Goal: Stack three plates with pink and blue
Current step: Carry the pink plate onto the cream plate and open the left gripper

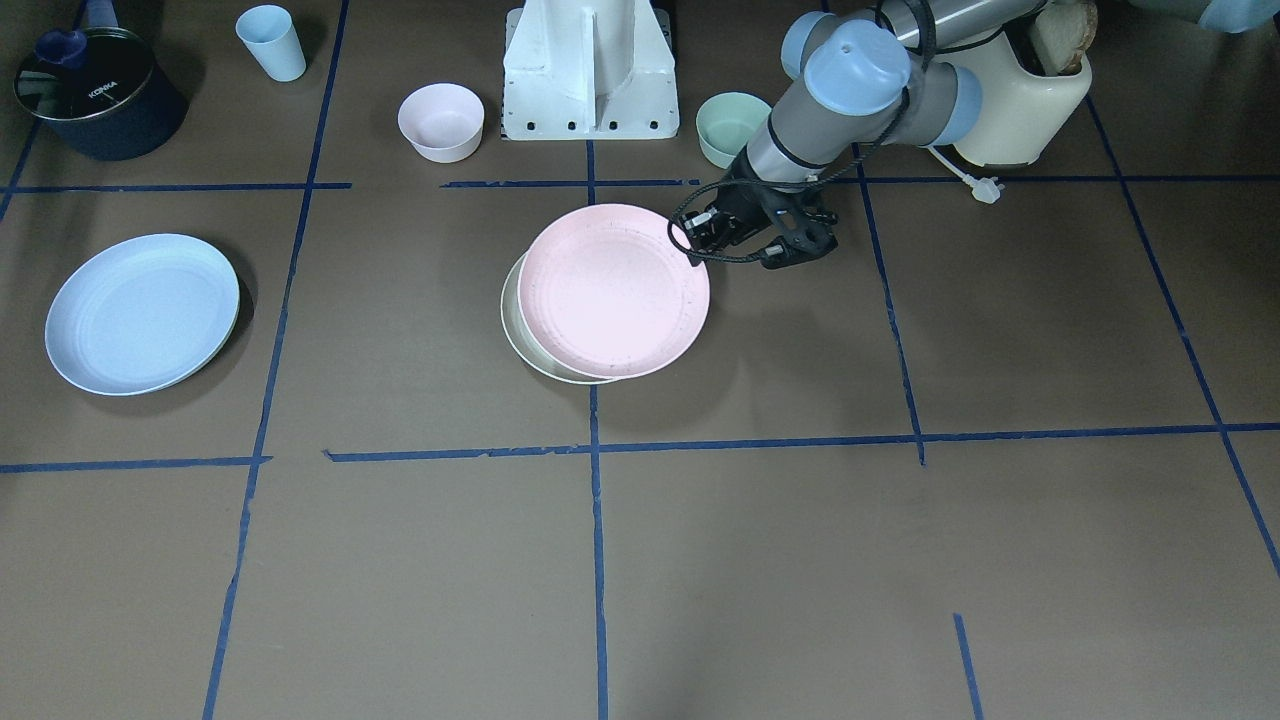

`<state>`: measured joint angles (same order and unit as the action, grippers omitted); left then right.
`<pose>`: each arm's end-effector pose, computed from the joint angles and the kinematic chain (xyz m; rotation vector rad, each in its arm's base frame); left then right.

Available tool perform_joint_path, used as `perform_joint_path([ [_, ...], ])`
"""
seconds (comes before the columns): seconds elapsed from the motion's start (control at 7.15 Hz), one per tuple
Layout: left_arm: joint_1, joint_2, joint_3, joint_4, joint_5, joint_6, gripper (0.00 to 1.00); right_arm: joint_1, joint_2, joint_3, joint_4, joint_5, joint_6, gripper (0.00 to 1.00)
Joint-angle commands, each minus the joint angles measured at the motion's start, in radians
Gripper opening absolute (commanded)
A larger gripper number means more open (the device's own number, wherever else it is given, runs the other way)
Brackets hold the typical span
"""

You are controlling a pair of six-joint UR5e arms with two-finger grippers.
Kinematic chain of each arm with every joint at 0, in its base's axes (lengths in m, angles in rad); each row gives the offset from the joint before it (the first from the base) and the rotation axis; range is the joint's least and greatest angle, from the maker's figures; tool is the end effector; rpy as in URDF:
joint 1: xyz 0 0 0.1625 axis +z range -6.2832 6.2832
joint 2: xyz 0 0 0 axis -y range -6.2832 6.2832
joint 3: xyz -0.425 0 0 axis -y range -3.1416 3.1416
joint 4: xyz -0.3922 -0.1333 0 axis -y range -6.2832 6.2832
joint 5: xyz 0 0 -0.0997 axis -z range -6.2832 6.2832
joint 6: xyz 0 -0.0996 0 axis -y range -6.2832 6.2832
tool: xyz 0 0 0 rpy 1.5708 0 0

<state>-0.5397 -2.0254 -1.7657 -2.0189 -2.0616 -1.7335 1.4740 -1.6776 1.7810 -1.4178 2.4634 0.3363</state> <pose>0.4897 -0.3940 0.2584 -0.2316 1.1409 -0.3528 0.0113 -0.4603 0.5798 0.0428 -0.9182 0.1080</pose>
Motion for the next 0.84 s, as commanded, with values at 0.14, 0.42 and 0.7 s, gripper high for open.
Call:
perform_joint_path([
  [0.14,0.029,-0.022,0.012,0.000,0.034,-0.015,0.01,-0.180,-0.013,0.028,0.303,-0.053,0.426,1.00],
  [0.42,0.027,-0.022,0.017,-0.001,0.034,-0.014,0.94,-0.236,-0.037,0.028,0.364,-0.086,0.480,1.00],
  [0.7,0.026,-0.024,0.002,-0.003,0.034,-0.032,1.00,-0.286,-0.053,0.021,0.364,-0.140,0.480,1.00],
])
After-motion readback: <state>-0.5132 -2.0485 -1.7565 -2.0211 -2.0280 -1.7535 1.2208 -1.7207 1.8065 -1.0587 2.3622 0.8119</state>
